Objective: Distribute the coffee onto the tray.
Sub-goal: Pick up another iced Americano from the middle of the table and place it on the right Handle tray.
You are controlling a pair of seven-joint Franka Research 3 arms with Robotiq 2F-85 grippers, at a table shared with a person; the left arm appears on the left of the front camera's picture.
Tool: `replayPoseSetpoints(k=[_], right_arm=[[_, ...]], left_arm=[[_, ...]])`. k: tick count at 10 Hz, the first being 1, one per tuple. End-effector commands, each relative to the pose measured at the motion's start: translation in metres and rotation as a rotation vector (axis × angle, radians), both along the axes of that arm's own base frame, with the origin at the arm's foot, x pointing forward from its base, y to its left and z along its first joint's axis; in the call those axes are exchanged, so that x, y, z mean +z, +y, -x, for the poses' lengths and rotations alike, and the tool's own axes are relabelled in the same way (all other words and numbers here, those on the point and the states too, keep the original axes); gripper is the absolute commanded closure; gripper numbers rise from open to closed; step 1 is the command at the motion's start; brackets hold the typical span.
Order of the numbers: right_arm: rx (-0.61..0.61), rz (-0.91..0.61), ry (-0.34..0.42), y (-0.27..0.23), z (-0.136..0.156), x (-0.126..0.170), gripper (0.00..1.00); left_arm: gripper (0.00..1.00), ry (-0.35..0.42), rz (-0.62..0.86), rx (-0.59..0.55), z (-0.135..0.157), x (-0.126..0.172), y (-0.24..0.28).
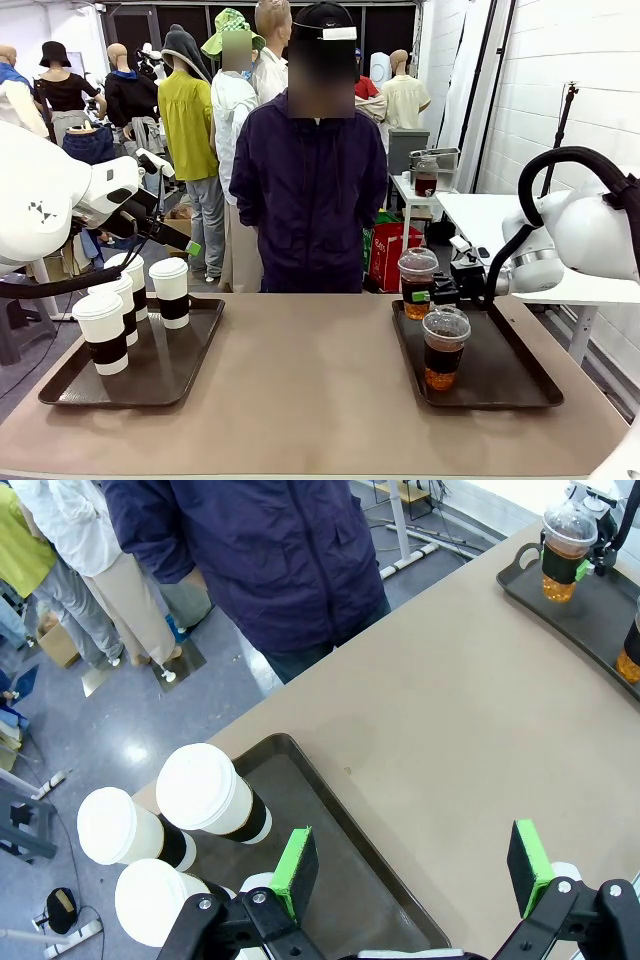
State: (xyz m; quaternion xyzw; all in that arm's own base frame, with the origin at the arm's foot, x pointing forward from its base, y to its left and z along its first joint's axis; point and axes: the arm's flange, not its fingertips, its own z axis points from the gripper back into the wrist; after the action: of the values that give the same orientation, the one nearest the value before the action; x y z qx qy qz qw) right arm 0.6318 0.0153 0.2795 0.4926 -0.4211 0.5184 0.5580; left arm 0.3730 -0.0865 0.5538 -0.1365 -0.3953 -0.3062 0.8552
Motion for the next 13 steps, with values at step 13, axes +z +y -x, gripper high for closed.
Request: replayPoseSetpoints(k=[13], right_arm=[[-0.031, -0.047, -0.054, -0.017, -0.009, -0.044, 0.33]], left_arm=[[0.0, 0.002, 0.006, 0.0, 0.0, 0.0, 0.002]])
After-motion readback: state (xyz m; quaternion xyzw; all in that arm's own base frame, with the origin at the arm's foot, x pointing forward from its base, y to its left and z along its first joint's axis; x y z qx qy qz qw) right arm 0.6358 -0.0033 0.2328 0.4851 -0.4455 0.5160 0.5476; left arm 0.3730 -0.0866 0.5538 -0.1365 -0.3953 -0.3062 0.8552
